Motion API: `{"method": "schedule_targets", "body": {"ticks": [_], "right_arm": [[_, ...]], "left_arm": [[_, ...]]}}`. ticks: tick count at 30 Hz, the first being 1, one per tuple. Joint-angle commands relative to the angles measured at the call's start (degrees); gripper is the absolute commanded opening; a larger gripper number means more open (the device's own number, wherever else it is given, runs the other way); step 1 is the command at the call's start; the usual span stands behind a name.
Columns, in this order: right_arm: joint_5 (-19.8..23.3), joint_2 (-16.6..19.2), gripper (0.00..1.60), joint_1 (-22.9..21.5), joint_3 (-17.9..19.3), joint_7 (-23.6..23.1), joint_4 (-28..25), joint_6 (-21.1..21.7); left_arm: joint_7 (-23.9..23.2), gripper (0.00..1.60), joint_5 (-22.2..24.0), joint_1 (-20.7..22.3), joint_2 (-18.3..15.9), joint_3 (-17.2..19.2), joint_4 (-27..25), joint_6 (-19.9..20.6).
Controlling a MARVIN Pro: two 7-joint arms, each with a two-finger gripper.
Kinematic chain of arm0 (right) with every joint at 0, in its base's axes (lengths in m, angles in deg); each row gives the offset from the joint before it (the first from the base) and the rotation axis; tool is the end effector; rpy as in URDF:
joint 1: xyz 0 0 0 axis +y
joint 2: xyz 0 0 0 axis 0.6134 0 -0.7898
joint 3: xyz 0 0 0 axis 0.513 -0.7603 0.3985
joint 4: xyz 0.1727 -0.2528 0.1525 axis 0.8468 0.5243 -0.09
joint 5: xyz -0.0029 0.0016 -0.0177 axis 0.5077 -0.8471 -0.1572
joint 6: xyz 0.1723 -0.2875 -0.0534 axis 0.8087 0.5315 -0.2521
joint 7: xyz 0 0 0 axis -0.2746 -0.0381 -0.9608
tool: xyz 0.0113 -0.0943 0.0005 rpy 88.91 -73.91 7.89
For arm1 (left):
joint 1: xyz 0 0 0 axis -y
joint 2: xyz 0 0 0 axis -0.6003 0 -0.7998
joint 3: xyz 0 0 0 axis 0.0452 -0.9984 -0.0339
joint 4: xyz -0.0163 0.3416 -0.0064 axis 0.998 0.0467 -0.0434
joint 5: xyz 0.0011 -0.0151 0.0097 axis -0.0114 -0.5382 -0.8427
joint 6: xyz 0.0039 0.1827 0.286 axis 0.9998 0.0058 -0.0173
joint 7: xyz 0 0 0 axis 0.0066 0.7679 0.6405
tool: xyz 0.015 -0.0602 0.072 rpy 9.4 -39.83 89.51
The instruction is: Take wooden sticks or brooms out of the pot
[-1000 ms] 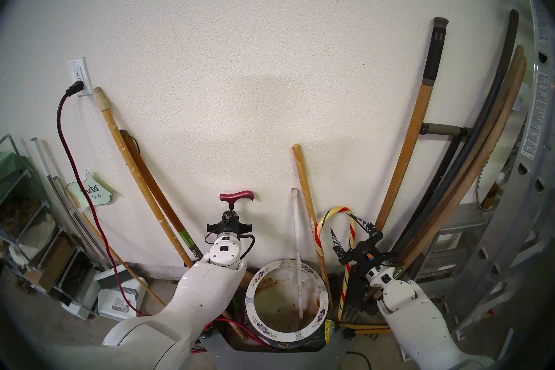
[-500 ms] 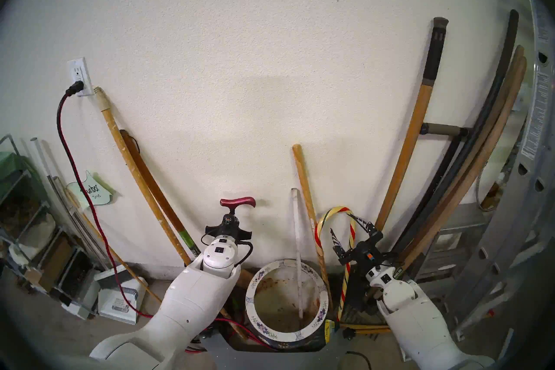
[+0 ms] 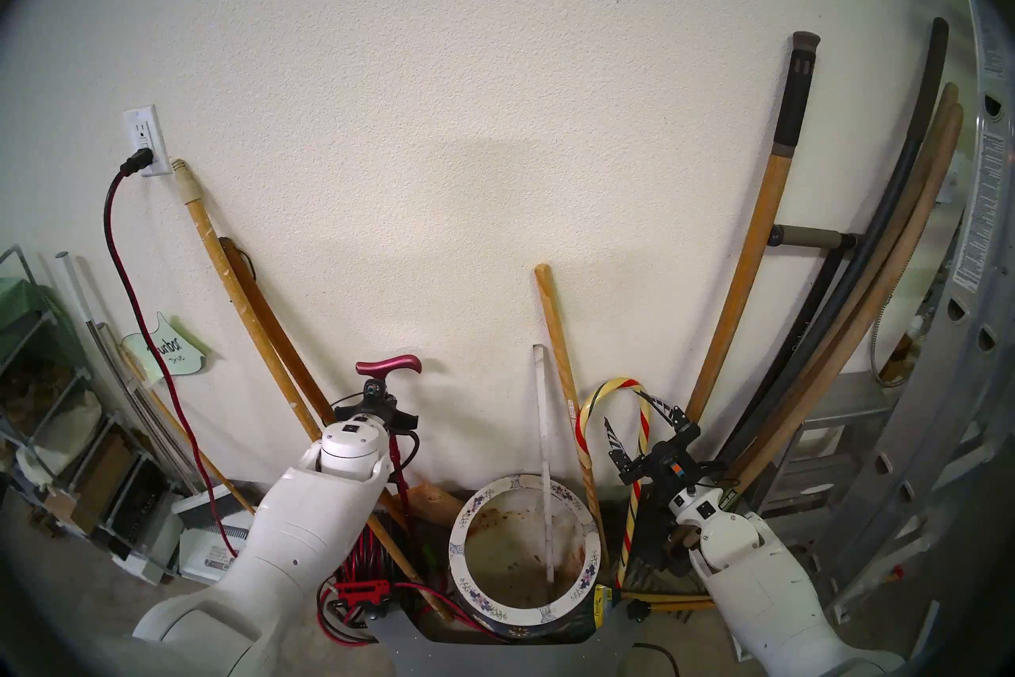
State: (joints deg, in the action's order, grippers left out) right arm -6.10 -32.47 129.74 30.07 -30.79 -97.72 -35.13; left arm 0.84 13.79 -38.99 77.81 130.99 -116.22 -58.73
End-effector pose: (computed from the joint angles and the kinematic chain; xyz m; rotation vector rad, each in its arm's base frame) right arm 0.3873 -0.0775 -0.4959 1.8908 0.9503 2.1876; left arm 0.4955 0.0736 -0.4861 -2.6284 0.0478 -1.4814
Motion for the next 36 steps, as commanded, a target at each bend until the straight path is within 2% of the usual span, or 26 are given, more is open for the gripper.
{"method": "schedule_targets", "body": {"ticks": [1,9,15,19,20,34,35,36], "right_arm": [[0.1,0.03,1.6,0.0,0.03,-0.07,-0.13,0.05],[0.07,0.02,1.6,-0.01,0.03,-0.04,-0.11,0.02],[0.06,0.02,1.6,-0.02,0.03,-0.03,-0.1,0.02],[0.06,0.02,1.6,-0.02,0.03,-0.03,-0.09,0.01],[0.06,0.02,1.6,-0.02,0.03,-0.03,-0.09,0.01],[0.05,0.02,1.6,-0.02,0.03,-0.02,-0.08,0.01],[0.05,0.02,1.6,-0.02,0.03,-0.02,-0.08,0.01],[0.05,0.02,1.6,-0.02,0.03,-0.02,-0.08,0.01]], "left_arm": [[-3.2,0.0,1.38,2.01,0.0,-0.09,6.71,1.88],[-4.15,0.0,0.39,4.23,1.54,-1.97,11.97,-0.43],[-4.8,0.0,-0.76,5.7,1.49,-3.71,14.75,-0.72],[-5.1,0.0,-1.27,6.77,1.26,-3.89,17.23,-0.78],[-5.03,0.0,-1.3,5.72,0.63,-3.76,15.44,-0.29],[-6.37,0.0,-2.59,8.66,-0.08,-3.63,21.82,-1.74],[-6.61,0.0,-2.72,9.81,0.32,-3.75,23.97,-2.19],[-6.61,0.0,-2.73,8.96,-0.03,-3.65,22.34,-1.9]]}}
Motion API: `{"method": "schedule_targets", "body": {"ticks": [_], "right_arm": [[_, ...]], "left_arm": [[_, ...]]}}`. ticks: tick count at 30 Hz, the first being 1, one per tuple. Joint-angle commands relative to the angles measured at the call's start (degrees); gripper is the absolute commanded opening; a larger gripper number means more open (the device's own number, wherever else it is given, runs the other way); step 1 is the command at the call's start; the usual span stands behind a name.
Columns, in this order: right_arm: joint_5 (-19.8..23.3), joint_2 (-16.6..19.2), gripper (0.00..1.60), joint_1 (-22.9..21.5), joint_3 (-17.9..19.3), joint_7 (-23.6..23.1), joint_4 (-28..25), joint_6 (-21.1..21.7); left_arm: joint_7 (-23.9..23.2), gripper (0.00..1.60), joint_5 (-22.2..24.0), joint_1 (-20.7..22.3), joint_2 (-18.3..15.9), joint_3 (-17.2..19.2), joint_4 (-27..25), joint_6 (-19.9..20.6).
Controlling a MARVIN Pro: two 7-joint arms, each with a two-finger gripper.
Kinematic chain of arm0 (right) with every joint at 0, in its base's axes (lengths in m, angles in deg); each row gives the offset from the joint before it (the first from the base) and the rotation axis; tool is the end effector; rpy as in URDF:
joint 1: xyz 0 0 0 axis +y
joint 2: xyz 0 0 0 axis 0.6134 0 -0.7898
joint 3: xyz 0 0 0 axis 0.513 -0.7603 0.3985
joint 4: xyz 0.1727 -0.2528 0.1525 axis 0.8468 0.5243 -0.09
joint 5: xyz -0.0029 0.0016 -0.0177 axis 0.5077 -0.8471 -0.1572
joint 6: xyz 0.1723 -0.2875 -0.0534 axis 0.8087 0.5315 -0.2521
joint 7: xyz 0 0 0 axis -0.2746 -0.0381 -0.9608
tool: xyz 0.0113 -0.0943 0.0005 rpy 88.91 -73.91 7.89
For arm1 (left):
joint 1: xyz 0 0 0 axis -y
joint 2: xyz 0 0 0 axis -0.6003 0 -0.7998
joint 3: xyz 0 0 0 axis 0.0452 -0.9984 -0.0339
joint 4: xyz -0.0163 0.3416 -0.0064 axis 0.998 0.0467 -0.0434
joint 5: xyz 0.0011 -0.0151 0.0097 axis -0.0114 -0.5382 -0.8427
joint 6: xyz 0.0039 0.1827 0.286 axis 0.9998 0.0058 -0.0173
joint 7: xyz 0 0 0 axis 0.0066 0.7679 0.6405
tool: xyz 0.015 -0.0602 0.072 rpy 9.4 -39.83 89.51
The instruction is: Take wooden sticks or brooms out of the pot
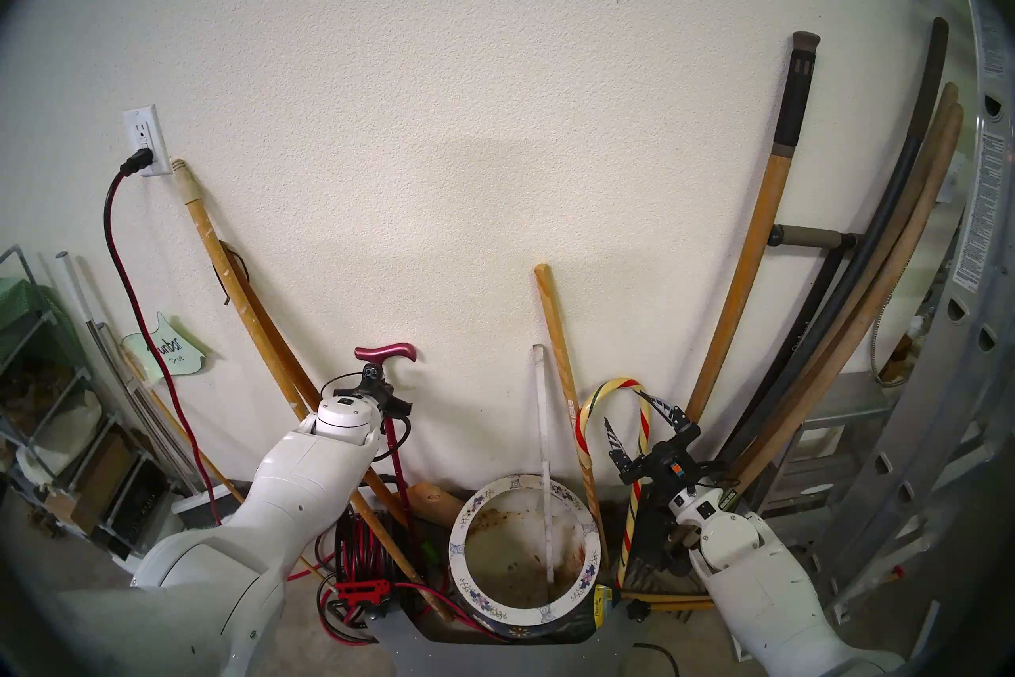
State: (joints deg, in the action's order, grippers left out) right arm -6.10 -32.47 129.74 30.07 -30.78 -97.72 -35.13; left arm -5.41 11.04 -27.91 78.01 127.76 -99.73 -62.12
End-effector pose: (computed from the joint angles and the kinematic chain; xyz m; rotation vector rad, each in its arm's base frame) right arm 0.3873 -0.0775 -0.4959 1.8907 0.9500 2.1876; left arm 0.5415 0.0908 -0.4931 -2.6445 0.1784 -1.4291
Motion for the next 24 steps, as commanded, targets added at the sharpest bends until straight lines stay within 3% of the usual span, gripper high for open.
{"method": "schedule_targets", "body": {"ticks": [1,10,11,13,15,16,22,23,24], "right_arm": [[0.05,0.02,1.6,-0.02,0.03,-0.03,-0.09,0.01],[0.06,0.02,1.6,-0.02,0.03,-0.03,-0.09,0.01],[0.06,0.02,1.6,-0.02,0.03,-0.03,-0.1,0.01],[0.06,0.02,1.6,-0.02,0.03,-0.03,-0.1,0.02],[0.07,0.02,1.6,-0.01,0.03,-0.04,-0.11,0.02],[0.08,0.03,1.6,-0.01,0.03,-0.05,-0.12,0.03],[0.16,0.04,1.6,0.03,0.04,-0.14,-0.2,0.11],[0.16,0.04,1.6,0.03,0.04,-0.14,-0.2,0.11],[0.16,0.04,1.6,0.03,0.04,-0.14,-0.2,0.11]], "left_arm": [[-0.57,0.0,-0.06,-1.64,-0.09,-0.48,6.78,1.2],[-1.82,0.0,-1.05,0.0,0.63,-1.63,9.41,-0.03],[-1.91,0.09,-1.12,0.17,0.74,-1.69,9.65,-0.17],[-1.96,0.61,-1.28,0.74,1.08,-1.84,10.44,-0.38],[-2.11,0.87,-1.44,1.5,1.42,-1.97,11.61,-0.43],[-2.23,1.11,-1.53,2.13,1.67,-2.06,12.71,-0.49],[-2.43,1.43,-2.19,5.92,3.27,-2.56,20.29,-2.84],[-2.24,1.59,-2.2,5.96,3.32,-2.5,20.6,-3.14],[-2.21,1.6,-2.2,6.57,3.61,-2.46,22.05,-3.99]]}}
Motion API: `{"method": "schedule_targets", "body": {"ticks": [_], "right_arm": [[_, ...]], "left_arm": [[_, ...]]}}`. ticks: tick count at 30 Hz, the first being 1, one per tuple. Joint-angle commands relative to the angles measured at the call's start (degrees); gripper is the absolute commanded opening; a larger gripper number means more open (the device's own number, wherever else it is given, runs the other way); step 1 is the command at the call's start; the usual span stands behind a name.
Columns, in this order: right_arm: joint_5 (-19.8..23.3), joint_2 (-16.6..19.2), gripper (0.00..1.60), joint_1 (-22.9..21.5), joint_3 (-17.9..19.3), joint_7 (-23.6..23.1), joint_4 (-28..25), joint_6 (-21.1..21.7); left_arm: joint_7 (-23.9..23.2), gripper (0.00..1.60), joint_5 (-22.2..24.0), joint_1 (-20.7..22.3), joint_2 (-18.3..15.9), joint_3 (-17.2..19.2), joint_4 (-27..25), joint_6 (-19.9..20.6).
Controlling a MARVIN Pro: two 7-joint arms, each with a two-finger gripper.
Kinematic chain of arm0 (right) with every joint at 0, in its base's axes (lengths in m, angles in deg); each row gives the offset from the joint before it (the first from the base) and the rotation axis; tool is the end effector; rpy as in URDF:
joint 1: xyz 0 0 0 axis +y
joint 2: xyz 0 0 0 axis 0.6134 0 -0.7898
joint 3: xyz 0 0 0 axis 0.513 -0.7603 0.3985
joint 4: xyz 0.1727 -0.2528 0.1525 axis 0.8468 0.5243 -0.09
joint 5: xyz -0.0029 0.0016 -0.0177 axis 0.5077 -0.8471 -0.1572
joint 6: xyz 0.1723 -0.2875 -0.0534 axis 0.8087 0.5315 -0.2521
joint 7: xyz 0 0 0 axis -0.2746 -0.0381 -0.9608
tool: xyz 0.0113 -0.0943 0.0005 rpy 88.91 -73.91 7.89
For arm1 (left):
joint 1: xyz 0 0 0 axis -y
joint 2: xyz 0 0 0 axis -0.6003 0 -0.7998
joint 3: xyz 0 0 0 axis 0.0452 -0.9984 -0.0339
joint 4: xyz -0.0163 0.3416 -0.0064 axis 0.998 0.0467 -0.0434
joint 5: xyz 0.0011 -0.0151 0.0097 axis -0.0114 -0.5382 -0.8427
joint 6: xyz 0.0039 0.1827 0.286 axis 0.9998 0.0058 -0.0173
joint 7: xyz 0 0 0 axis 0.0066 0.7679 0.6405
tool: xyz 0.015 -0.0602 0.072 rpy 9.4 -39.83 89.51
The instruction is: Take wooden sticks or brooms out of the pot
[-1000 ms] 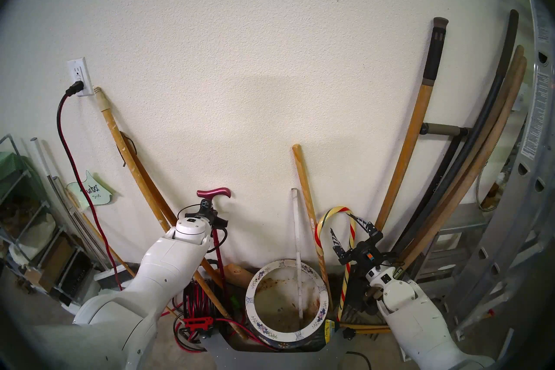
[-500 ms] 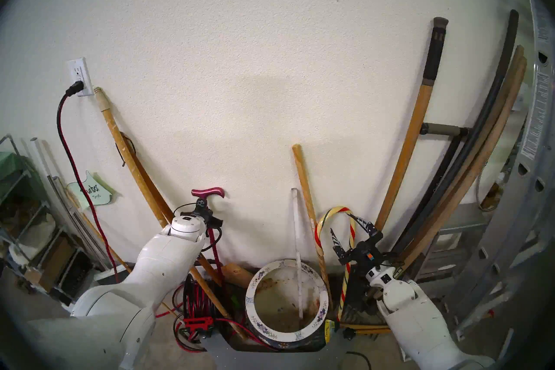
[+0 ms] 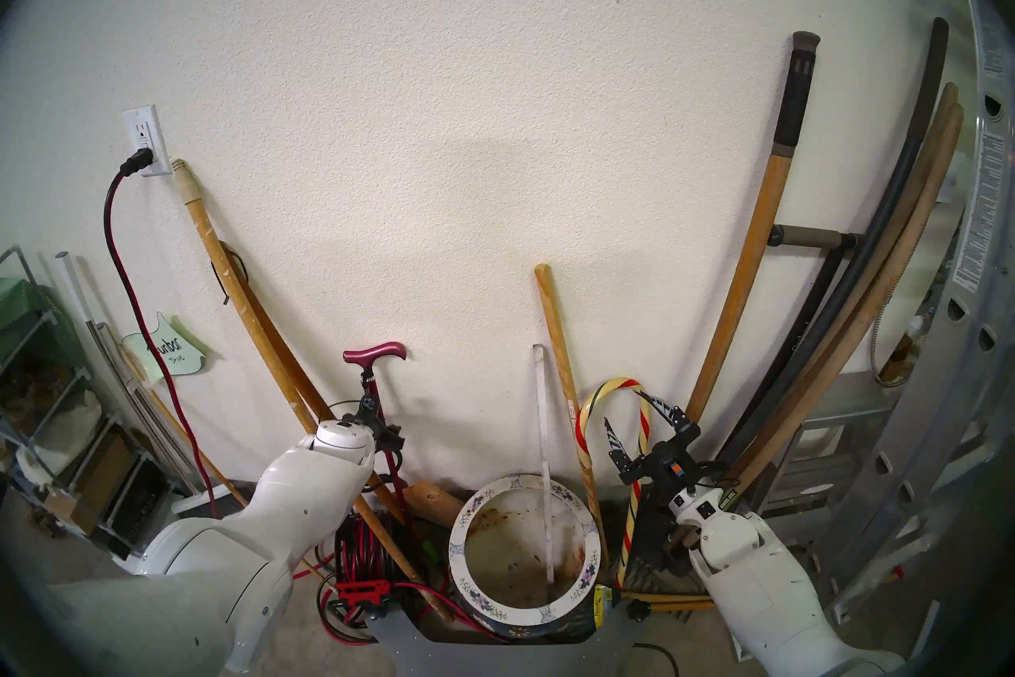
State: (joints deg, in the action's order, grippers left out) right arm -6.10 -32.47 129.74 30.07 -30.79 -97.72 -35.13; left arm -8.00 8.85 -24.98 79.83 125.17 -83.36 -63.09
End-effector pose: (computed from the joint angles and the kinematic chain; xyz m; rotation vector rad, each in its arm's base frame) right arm 0.3873 -0.0775 -0.4959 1.8908 0.9503 2.1876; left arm 0.5038 0.1040 -0.5655 -2.7545 0.2409 -1.1261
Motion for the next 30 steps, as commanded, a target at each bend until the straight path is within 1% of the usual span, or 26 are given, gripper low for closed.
{"method": "schedule_targets", "body": {"ticks": [1,7,12,15,21,24,27,28,30], "right_arm": [[0.16,0.04,1.6,0.03,0.04,-0.13,-0.19,0.11],[0.17,0.04,1.6,0.03,0.04,-0.13,-0.2,0.11],[0.18,0.05,1.6,0.03,0.04,-0.14,-0.2,0.12],[0.17,0.04,1.6,0.03,0.04,-0.14,-0.2,0.11],[0.15,0.04,1.6,0.02,0.04,-0.12,-0.18,0.09],[0.14,0.04,1.6,0.02,0.03,-0.1,-0.16,0.07],[0.12,0.03,1.6,0.01,0.03,-0.09,-0.15,0.06],[0.12,0.03,1.6,0.01,0.03,-0.08,-0.15,0.06],[0.12,0.03,1.6,0.01,0.03,-0.08,-0.14,0.06]], "left_arm": [[0.34,1.6,-0.03,4.2,2.04,0.15,6.96,-3.72],[0.71,1.6,0.66,2.12,1.64,1.21,4.23,-4.53],[0.91,1.6,1.21,-1.11,0.85,2.03,-1.6,-3.6],[0.98,1.6,1.69,-2.32,0.75,2.53,-4.19,-4.01],[0.9,1.6,2.28,-5.08,0.6,2.88,-10.57,-3.43],[0.9,1.6,2.36,-5.9,0.62,2.85,-13.04,-3.83],[1.98,1.6,1.82,-6.85,0.55,2.58,-15.55,-4.64],[2.18,1.6,1.76,-7.51,0.32,2.59,-17.11,-4.42],[2.38,1.6,1.96,-7.89,0.3,2.83,-18.34,-4.7]]}}
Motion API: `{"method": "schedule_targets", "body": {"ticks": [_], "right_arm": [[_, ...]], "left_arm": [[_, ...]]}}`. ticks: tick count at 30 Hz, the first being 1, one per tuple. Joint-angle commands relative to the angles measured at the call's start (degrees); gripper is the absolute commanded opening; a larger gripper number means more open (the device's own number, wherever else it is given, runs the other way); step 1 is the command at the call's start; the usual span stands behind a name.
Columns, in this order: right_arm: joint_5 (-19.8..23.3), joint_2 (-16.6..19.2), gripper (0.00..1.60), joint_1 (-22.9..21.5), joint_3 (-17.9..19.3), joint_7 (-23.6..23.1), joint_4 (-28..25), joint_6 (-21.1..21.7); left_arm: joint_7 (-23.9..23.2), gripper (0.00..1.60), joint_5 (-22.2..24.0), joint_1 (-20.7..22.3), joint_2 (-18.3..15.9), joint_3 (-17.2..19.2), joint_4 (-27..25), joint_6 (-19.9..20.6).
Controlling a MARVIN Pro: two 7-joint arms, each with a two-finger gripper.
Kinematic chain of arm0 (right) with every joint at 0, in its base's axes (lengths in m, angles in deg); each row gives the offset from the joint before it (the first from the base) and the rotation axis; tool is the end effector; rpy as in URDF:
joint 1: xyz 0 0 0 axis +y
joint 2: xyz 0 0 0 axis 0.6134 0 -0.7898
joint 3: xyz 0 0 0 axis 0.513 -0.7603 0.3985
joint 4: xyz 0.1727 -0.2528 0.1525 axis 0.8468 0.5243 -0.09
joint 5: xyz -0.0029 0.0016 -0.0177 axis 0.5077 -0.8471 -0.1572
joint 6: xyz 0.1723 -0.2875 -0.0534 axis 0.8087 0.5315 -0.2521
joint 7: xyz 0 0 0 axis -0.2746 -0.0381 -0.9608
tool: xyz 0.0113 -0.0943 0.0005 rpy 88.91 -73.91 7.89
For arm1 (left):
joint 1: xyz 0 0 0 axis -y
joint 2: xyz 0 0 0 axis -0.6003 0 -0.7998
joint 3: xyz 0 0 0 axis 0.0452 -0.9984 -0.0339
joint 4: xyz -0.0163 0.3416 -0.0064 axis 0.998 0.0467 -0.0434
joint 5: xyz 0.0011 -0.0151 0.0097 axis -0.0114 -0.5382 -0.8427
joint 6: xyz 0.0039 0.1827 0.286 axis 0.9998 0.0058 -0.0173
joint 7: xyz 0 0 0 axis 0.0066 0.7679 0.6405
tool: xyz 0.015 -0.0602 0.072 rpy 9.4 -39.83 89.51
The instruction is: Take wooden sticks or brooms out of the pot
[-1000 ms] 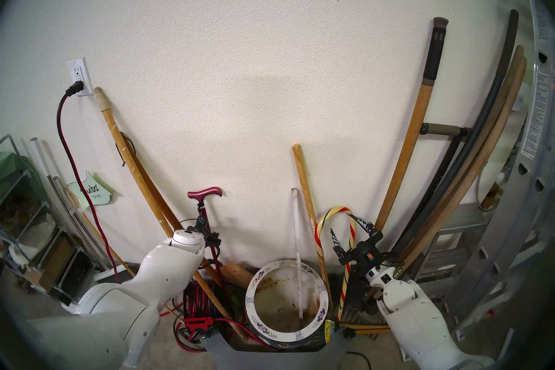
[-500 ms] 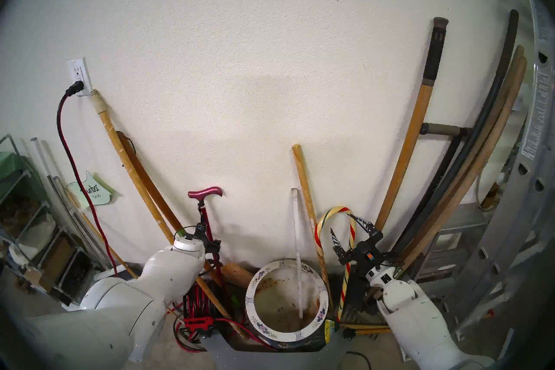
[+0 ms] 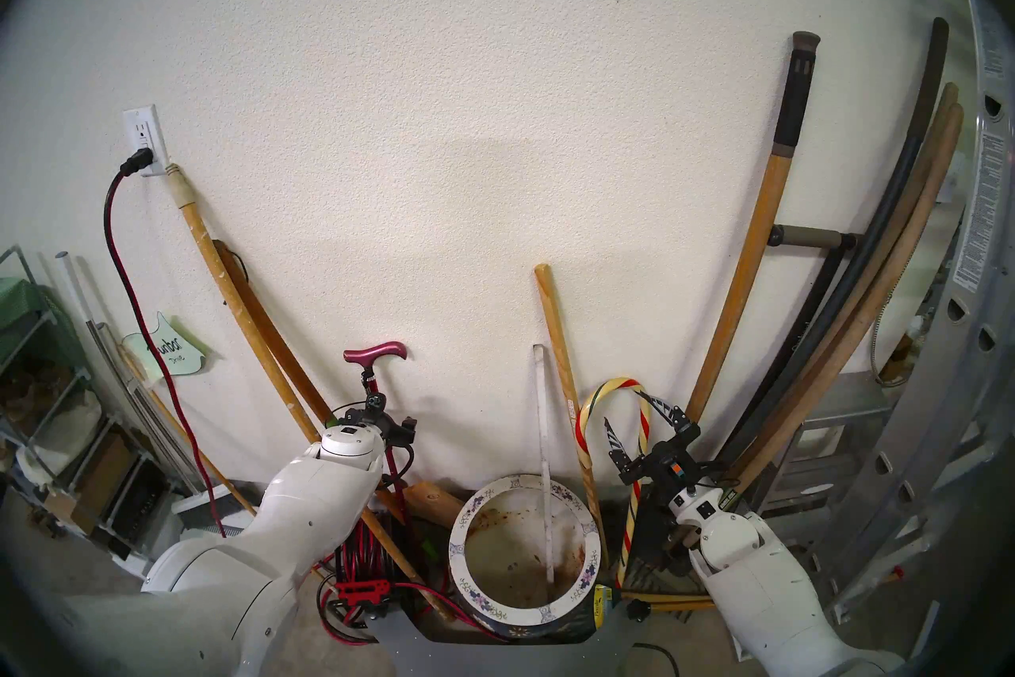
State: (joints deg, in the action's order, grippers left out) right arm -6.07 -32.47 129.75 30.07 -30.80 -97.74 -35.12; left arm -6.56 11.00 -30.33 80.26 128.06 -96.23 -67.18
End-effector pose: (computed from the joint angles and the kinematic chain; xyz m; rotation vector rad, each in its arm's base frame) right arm 0.3873 -0.0775 -0.4958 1.8911 0.9498 2.1879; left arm 0.5136 0.0724 -0.5325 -2.6953 0.1754 -1.4381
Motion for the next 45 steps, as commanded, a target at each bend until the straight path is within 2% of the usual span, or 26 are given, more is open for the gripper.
{"method": "schedule_targets", "body": {"ticks": [1,2,3,6,10,11,15,18,21,26,32,33,38,39,41,45], "right_arm": [[0.08,0.03,1.6,0.0,0.03,-0.06,-0.13,0.04],[0.08,0.03,1.6,0.0,0.03,-0.06,-0.13,0.04],[0.08,0.03,1.6,0.0,0.03,-0.06,-0.13,0.04],[0.08,0.03,1.6,0.0,0.03,-0.06,-0.13,0.05],[0.09,0.03,1.6,0.0,0.03,-0.06,-0.13,0.05],[0.09,0.04,1.6,0.0,0.03,-0.07,-0.14,0.05],[0.1,0.04,1.6,0.01,0.03,-0.08,-0.15,0.06],[0.11,0.04,1.6,0.01,0.03,-0.08,-0.15,0.07],[0.1,0.04,1.6,0.01,0.03,-0.08,-0.15,0.07],[0.11,0.04,1.6,0.01,0.03,-0.08,-0.15,0.07],[0.11,0.04,1.6,0.01,0.03,-0.09,-0.16,0.08],[0.11,0.04,1.6,0.01,0.03,-0.09,-0.16,0.07],[0.06,0.03,1.6,-0.01,0.03,-0.03,-0.1,0.02],[0.05,0.02,1.6,-0.02,0.03,-0.02,-0.09,0.01],[0.04,0.02,1.6,-0.02,0.03,-0.02,-0.09,0.01],[0.03,0.02,1.6,-0.03,0.02,-0.01,-0.07,0.0]], "left_arm": [[1.34,1.6,-0.28,-3.22,-0.35,-0.09,-6.88,-0.36],[1.67,1.6,-0.49,-3.37,-0.4,-0.21,-7.28,-0.59],[2.44,1.6,-0.58,-4.85,-0.88,-0.19,-10.19,0.35],[3.58,1.6,-1.42,-4.96,-0.89,-0.7,-10.32,-0.23],[5.79,1.6,-2.04,-6.95,-1.35,-0.75,-14.0,0.67],[6.77,1.6,-2.24,-8.01,-1.62,-0.71,-16.06,1.56],[8.95,1.6,-3.18,-9.48,-2.06,-0.98,-18.78,3.47],[11.83,1.6,-4.95,-11.39,-3.1,-1.74,-22.23,6.91],[14.95,1.6,-6.64,-13.28,-3.77,-2.22,-24.57,8.41],[19.65,1.6,-8.1,-15.86,-3.92,-2.07,-26.68,8.78],[23.88,1.6,-8.09,-19.96,-4.2,-1.0,-33.11,8.29],[24.39,1.6,-8.04,-19.85,-3.78,-0.8,-32.84,7.15],[25.9,1.6,-7.66,-21.32,-2.96,-0.06,-37.83,3.92],[26.65,1.6,-7.67,-22.16,-2.77,0.22,-40.15,3.06],[26.97,1.6,-7.83,-21.81,-2.44,0.19,-39.82,2.19],[29.04,1.6,-8.17,-23.31,-1.97,0.72,-43.95,-0.38]]}}
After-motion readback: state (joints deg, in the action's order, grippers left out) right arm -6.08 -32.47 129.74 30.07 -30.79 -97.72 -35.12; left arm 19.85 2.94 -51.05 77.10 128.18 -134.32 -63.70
